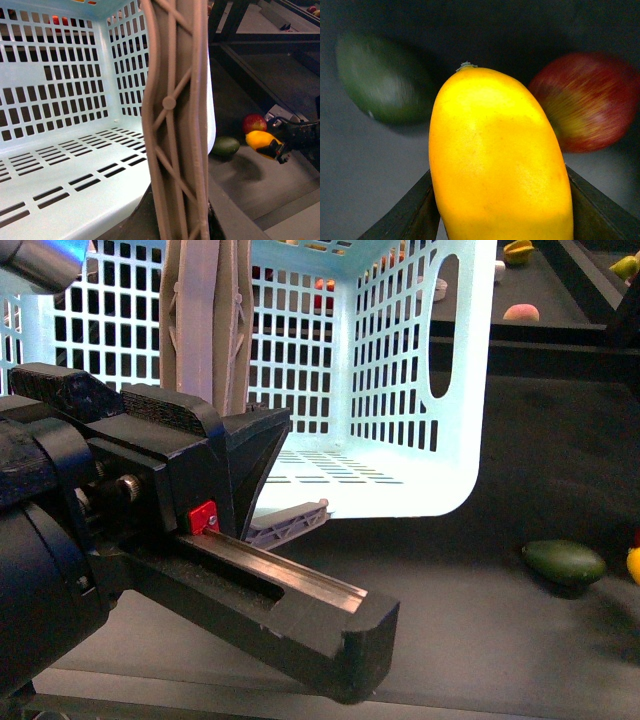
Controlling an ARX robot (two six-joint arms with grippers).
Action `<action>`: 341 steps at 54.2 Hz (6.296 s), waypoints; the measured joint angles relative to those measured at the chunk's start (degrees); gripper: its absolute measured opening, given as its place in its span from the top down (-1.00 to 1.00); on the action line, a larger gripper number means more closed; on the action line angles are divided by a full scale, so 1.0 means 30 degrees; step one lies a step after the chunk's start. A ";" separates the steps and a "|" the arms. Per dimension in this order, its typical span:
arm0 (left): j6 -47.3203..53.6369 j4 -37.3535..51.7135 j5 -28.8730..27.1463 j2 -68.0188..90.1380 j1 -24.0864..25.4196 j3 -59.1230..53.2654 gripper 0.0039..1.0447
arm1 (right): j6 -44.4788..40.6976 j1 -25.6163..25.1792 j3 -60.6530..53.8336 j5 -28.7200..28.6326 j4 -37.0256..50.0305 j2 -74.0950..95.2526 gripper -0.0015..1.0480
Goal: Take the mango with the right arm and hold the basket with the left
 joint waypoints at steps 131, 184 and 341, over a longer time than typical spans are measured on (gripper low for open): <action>-0.0321 -0.0131 0.0044 0.0058 0.0000 0.0000 0.85 | 2.3183 1.4076 -1.1409 0.3759 0.7140 -2.3387 -0.84; -0.0328 -0.0131 0.0029 0.0058 0.0000 0.0000 0.85 | 1.8076 1.0921 -1.8819 0.8167 0.2732 -3.5335 -0.42; -0.0291 -0.0131 0.0036 0.0058 0.0000 0.0000 0.85 | 1.4251 0.9850 -2.1005 0.7482 -0.7322 -4.7969 -0.87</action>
